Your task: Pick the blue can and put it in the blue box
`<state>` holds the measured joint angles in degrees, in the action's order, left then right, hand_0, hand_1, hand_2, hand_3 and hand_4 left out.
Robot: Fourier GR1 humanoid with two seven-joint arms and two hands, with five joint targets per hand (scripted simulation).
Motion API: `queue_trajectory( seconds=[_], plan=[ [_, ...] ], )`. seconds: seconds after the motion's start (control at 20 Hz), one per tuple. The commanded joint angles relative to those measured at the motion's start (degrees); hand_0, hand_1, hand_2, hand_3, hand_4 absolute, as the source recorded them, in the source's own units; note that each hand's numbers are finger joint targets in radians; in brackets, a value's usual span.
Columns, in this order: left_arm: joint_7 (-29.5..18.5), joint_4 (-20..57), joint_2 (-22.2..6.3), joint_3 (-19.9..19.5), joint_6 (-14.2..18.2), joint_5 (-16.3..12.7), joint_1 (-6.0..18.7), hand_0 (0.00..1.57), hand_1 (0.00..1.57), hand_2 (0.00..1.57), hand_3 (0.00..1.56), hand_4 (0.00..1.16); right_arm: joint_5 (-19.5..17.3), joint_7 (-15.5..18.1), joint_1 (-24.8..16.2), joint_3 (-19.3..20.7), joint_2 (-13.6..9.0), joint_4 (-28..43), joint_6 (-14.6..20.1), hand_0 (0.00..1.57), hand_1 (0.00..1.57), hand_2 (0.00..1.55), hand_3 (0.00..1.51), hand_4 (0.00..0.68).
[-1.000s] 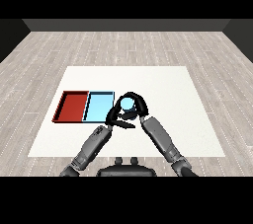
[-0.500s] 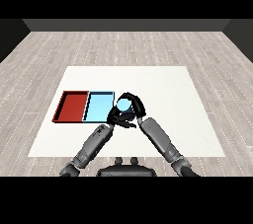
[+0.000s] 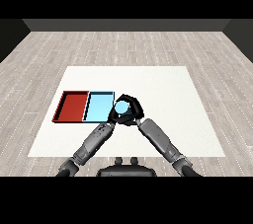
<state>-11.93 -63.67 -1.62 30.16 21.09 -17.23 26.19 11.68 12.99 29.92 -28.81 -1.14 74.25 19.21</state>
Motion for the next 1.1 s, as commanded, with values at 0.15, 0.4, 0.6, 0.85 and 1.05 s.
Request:
queue_trajectory(
  seconds=[0.15, 0.4, 0.6, 0.85, 1.05],
  plan=[
    [2.31, 3.25, 1.52, 1.99, 3.5, 7.54, 5.06, 0.0, 0.0, 0.0, 0.0, 0.0, 2.42, -1.36, 1.2, -4.16, 1.08, 0.98, 4.1, 1.48, 1.48, 1.46, 1.4, 0.559],
    [0.92, -0.49, 1.52, 3.01, 7.29, -3.26, 1.32, 0.73, 0.73, 0.72, 0.42, 0.69, 1.67, -0.7, -0.68, 0.94, 1.03, 1.44, -1.67, 1.48, 1.48, 1.46, 1.41, 0.583],
    [2.37, 0.97, 1.52, -0.34, 5.32, 3.61, 3.49, 0.63, 0.63, 0.68, 0.36, 0.65, 0.79, -3.87, -0.23, -1.17, 1.05, 5.05, 0.53, 1.48, 1.48, 1.45, 1.4, 0.592],
    [0.08, -0.5, 1.53, 3.34, 10.5, -3.36, -0.17, 1.44, 1.44, 1.35, 1.04, 0.62, 0.41, 0.21, -4.04, 0.01, 0.23, 4.21, -2.31, 1.46, 1.46, 1.45, 1.4, 0.575],
    [-9.39, 3.29, 1.57, -2.45, 8.02, -3.22, 2.45, 1.57, 1.57, 1.57, 1.47, 0.7, 2.78, -4.27, -2.45, 0.02, 1.07, 5.69, 0.74, 1.18, 1.18, 1.25, 1.12, 0.408]
  ],
)
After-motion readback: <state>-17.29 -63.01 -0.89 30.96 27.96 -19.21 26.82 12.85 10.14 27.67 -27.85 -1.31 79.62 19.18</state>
